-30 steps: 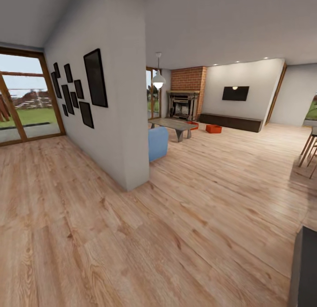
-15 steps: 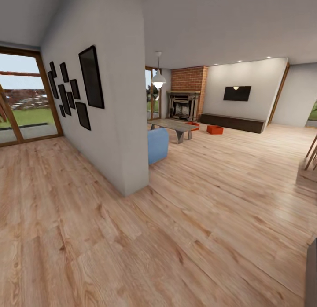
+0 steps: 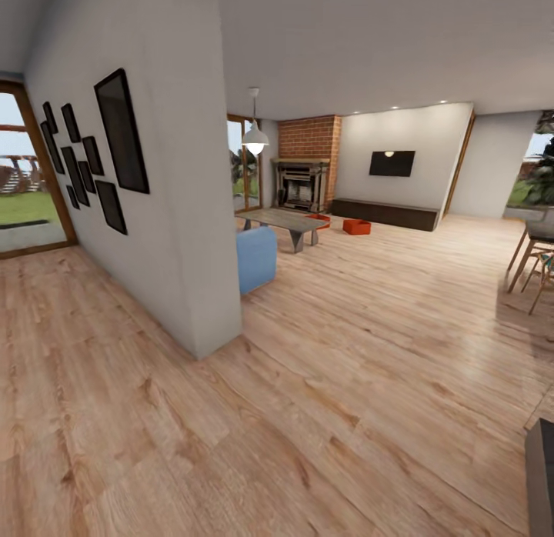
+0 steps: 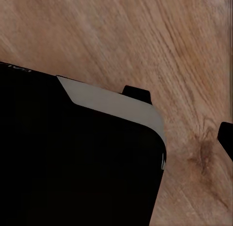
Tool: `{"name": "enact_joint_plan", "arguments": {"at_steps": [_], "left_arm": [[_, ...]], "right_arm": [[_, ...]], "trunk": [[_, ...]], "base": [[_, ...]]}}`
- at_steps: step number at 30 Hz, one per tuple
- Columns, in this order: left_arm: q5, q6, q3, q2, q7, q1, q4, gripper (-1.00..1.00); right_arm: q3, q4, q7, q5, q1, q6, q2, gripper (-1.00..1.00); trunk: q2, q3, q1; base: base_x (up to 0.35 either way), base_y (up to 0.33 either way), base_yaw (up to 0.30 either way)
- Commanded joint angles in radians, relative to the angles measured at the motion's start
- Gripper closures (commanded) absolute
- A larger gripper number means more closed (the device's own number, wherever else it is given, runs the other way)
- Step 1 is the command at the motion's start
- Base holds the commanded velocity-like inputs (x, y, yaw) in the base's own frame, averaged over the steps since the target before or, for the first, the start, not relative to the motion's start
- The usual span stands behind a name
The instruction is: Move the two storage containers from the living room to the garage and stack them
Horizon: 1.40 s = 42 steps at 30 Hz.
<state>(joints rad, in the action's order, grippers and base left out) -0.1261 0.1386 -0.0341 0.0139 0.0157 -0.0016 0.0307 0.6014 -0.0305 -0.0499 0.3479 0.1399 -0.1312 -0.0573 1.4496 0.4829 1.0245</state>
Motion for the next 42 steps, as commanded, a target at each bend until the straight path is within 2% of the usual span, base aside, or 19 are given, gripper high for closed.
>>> {"name": "enact_joint_plan", "arguments": {"at_steps": [1,15,33,42], "left_arm": [[-0.006,0.003,-0.003,0.000,0.000,-0.001,0.000,-1.00],[-0.006,0.003,-0.003,0.000,0.000,0.000,0.000,-1.00],[-0.006,0.003,-0.003,0.000,0.000,0.000,0.000,-1.00],[-0.006,0.003,-0.003,0.000,0.000,-0.001,0.000,-1.00]], "right_arm": [[0.008,-0.003,-0.001,0.008,0.001,-0.005,-0.001,-1.00],[0.008,-0.003,-0.001,0.008,0.001,-0.005,-0.001,-1.00],[0.008,-0.003,-0.001,0.008,0.001,-0.005,-0.001,-1.00],[0.008,-0.003,-0.001,0.008,0.001,-0.005,-0.001,-1.00]], "trunk": [[0.000,0.001,0.001],[0.000,0.001,0.001],[0.000,0.001,0.001],[0.000,0.001,0.001]], "base": [[0.321,0.000,-0.241],[0.321,0.000,-0.200],[0.321,0.000,-0.010],[0.321,0.000,-0.191]]}}
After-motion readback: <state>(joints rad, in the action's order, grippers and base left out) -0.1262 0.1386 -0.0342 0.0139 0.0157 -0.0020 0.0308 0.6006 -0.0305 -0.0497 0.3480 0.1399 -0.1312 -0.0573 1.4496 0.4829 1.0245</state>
